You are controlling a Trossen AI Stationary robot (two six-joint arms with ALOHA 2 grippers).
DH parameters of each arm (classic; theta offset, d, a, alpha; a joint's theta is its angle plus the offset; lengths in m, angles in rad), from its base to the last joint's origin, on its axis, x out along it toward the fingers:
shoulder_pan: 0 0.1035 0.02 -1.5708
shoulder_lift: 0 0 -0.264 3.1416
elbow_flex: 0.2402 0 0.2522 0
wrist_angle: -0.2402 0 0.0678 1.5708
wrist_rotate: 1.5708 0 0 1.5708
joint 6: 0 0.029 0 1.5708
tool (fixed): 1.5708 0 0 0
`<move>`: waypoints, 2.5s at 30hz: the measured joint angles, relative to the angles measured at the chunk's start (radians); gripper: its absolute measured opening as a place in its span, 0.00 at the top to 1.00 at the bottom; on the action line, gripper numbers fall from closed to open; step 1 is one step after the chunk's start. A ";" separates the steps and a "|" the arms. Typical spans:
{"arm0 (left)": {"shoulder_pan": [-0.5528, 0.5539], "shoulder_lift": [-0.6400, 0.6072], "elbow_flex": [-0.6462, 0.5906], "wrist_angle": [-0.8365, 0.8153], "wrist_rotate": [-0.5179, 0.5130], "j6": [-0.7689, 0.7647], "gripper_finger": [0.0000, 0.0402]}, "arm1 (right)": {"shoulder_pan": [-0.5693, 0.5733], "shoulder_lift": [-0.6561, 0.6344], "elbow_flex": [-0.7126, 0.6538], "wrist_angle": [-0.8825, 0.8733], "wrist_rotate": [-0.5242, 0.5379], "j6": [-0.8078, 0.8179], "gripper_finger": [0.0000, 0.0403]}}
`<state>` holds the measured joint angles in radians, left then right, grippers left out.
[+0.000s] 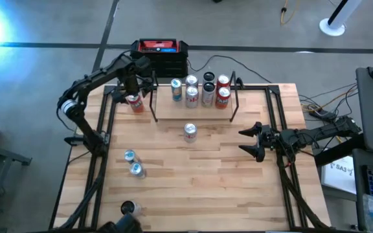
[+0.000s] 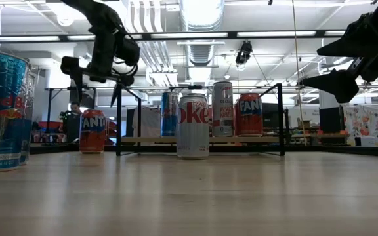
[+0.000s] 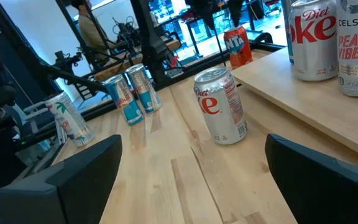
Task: Place canned beverage on shelf
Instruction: Put the red soda can on the shelf aligned with the silver soda can
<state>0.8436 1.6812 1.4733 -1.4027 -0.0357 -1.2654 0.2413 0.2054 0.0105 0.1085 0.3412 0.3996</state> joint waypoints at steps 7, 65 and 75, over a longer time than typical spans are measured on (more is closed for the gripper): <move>0.041 0.022 -0.007 0.043 0.001 -0.009 0.08 | 0.000 0.000 0.000 0.000 0.000 0.000 0.06; 0.077 -0.186 -0.247 0.197 0.087 0.009 0.30 | 0.000 0.000 0.000 0.000 0.000 0.000 0.06; -0.145 -0.373 -0.220 0.023 0.044 -0.154 0.30 | 0.000 0.000 0.000 0.000 0.000 0.000 0.06</move>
<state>0.6984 1.3081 1.2531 -1.3792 0.0086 -1.4198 0.2413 0.2055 0.0105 0.1085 0.3412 0.3996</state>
